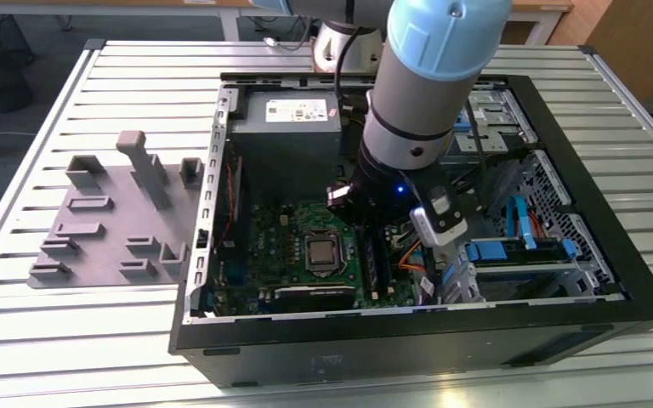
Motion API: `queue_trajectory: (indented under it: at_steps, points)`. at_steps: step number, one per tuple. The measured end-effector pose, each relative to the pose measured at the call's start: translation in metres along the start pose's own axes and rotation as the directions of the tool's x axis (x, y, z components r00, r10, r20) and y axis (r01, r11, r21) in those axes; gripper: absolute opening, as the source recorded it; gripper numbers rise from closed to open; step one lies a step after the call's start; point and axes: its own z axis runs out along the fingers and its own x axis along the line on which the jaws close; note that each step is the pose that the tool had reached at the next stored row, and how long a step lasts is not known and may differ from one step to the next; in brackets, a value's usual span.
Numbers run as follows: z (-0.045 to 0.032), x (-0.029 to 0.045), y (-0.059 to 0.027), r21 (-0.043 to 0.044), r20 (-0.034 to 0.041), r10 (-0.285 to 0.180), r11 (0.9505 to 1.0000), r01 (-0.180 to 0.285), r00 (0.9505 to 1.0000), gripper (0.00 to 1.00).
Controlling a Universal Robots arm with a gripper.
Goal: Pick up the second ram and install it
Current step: 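Insert the second ram into the second slot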
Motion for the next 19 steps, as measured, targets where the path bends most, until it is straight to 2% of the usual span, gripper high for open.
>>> queue_trajectory:
  at_steps: [19]
  points:
    - [0.0022, -0.0005, 0.0019, 0.0010, -0.0021, -0.011, 0.9999, 0.011, 0.9999, 0.14]
